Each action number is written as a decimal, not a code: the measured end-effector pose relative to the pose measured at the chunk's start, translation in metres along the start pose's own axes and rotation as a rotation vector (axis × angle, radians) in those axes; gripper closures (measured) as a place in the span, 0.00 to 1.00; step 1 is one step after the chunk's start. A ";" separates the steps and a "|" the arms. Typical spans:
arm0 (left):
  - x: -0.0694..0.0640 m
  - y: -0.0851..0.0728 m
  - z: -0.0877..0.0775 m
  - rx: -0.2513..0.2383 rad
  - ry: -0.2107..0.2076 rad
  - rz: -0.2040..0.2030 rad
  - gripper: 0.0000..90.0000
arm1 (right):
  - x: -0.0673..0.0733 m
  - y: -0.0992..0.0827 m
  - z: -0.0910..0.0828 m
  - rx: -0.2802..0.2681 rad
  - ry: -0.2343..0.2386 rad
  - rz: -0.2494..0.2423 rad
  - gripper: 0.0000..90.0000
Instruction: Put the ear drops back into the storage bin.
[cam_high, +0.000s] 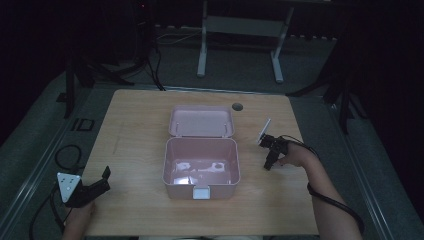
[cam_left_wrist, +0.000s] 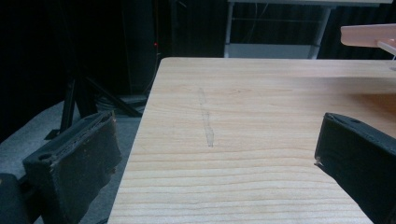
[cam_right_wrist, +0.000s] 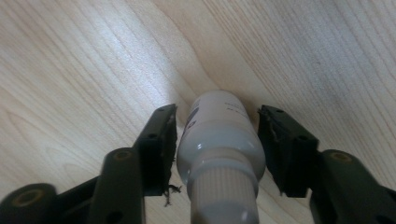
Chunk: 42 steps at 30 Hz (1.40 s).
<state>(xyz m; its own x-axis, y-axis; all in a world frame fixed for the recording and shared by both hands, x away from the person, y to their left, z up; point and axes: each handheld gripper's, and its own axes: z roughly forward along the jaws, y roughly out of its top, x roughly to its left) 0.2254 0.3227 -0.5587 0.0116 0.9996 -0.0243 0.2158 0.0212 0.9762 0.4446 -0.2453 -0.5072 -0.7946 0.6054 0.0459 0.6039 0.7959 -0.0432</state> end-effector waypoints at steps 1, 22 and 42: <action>0.000 0.000 0.000 0.000 0.000 0.000 0.00 | 0.000 0.000 0.000 0.000 0.000 0.000 0.58; 0.000 0.000 0.000 0.005 0.002 0.007 0.00 | 0.015 -0.016 -0.013 0.031 -0.066 -0.242 0.66; -0.001 0.000 0.001 0.008 0.005 0.009 0.00 | 0.067 -0.012 -0.033 0.076 -0.109 -0.505 0.66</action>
<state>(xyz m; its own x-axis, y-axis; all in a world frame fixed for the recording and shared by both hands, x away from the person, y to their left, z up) 0.2260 0.3217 -0.5591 0.0082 0.9999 -0.0144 0.2236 0.0122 0.9746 0.3863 -0.2136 -0.4702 -0.9901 0.1383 -0.0241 0.1402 0.9834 -0.1149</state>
